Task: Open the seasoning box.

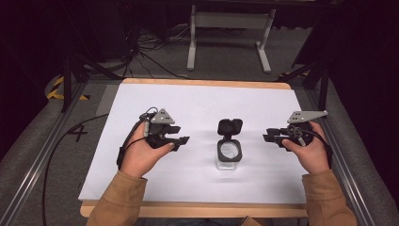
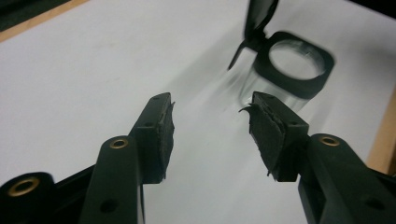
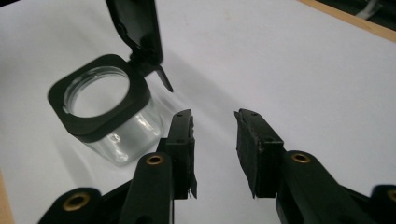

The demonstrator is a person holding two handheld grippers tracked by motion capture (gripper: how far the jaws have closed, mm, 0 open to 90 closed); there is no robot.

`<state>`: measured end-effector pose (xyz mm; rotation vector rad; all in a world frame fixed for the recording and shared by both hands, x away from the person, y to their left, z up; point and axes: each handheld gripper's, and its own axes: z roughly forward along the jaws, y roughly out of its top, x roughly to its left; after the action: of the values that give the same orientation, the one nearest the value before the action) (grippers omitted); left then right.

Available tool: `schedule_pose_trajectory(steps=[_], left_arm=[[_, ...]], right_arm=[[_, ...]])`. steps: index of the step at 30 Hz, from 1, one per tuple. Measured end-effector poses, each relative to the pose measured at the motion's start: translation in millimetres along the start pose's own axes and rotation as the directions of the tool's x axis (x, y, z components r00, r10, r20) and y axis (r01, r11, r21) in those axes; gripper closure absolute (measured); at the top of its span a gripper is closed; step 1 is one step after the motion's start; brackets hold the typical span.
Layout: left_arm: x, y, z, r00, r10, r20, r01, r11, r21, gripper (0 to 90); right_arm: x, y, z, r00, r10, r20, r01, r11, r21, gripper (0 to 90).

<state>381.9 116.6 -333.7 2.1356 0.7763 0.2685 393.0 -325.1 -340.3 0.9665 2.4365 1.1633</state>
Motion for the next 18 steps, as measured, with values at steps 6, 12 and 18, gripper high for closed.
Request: schedule_pose_trajectory(steps=[6,12,18], left_arm=[[21.2,-21.4,1.9,0.9976,-0.042,-0.056,0.044,0.9984,0.035,46.9],[45.2,-42.7,9.1,0.9931,-0.070,-0.093,0.076,0.9950,0.064,41.2],[65.4,-61.8,18.2,0.9887,-0.110,-0.101,0.119,0.9897,0.080,37.4]], right_arm=[[-13.4,-12.5,-4.2,0.9981,0.049,0.038,-0.050,0.998,0.027,64.8],[-26.1,-26.3,-3.4,0.9924,0.097,0.076,-0.102,0.993,0.055,60.4],[-41.1,-41.8,-1.1,0.9841,0.139,0.111,-0.146,0.988,0.055,53.7]])
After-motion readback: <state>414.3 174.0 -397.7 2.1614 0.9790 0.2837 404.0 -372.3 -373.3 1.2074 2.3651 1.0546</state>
